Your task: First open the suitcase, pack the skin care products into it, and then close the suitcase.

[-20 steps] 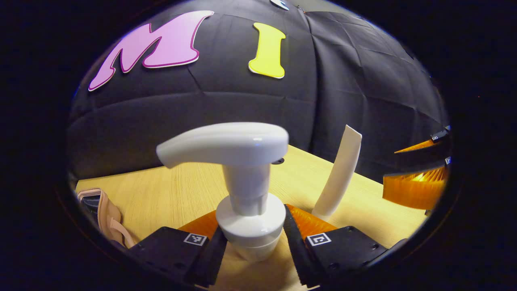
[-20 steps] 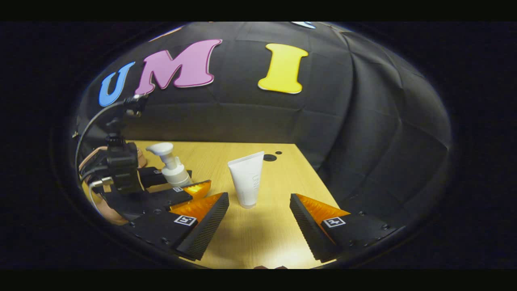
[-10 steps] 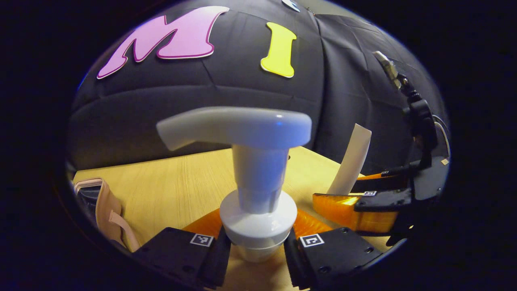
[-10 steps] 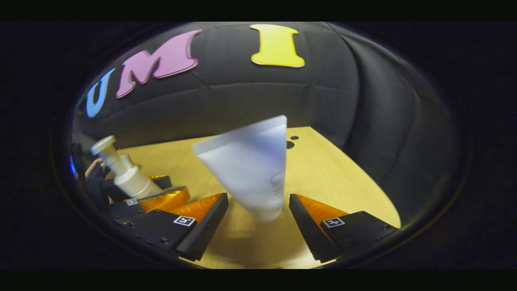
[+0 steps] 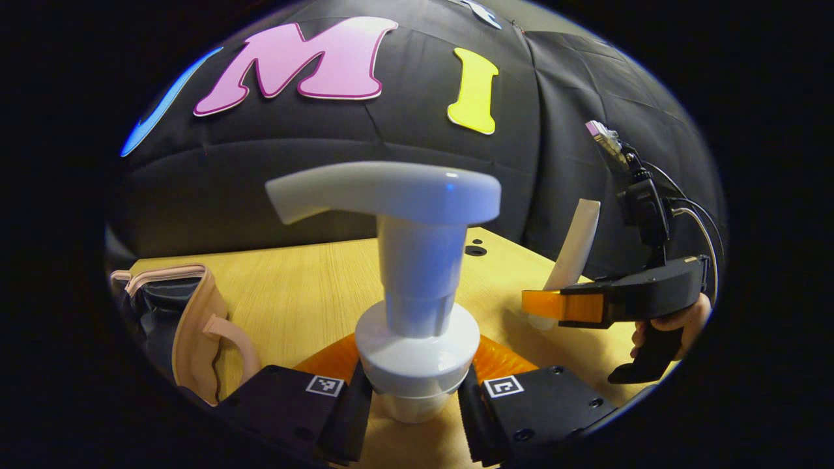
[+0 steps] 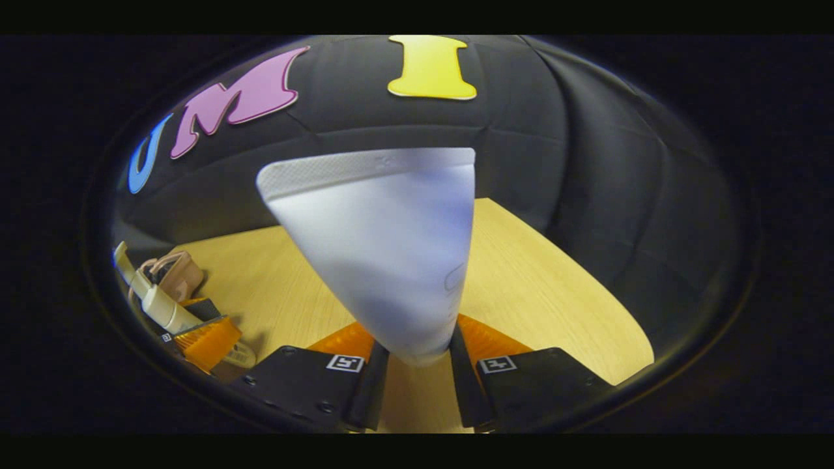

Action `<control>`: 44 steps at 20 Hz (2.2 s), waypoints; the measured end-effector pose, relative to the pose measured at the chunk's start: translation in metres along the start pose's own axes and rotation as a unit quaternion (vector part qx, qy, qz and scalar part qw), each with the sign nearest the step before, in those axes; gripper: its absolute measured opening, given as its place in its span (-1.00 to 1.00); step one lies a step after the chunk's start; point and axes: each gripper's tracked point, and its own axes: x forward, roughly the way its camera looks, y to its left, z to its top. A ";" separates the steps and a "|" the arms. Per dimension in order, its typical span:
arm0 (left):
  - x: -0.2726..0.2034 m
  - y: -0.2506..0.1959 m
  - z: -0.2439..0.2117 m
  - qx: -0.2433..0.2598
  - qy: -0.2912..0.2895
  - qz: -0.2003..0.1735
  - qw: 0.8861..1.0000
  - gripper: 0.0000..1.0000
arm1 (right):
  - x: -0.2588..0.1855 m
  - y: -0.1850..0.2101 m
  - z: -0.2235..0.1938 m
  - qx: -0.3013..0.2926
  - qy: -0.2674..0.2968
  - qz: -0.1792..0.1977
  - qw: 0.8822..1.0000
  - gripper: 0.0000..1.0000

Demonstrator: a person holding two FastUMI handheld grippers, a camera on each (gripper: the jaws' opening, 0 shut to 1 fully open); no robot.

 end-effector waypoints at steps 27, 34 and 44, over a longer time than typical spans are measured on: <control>-0.174 0.275 -0.038 -0.112 0.245 0.120 0.956 0.22 | -0.170 0.346 0.054 -0.083 -0.069 0.295 0.949 -0.10; -0.153 0.304 -0.074 -0.085 0.343 0.172 0.919 0.22 | -0.159 0.355 0.030 -0.069 -0.014 0.322 0.944 -0.10; -0.198 0.304 -0.022 -0.138 0.217 0.182 0.949 0.86 | -0.155 0.386 0.021 -0.079 0.036 0.320 0.943 -0.10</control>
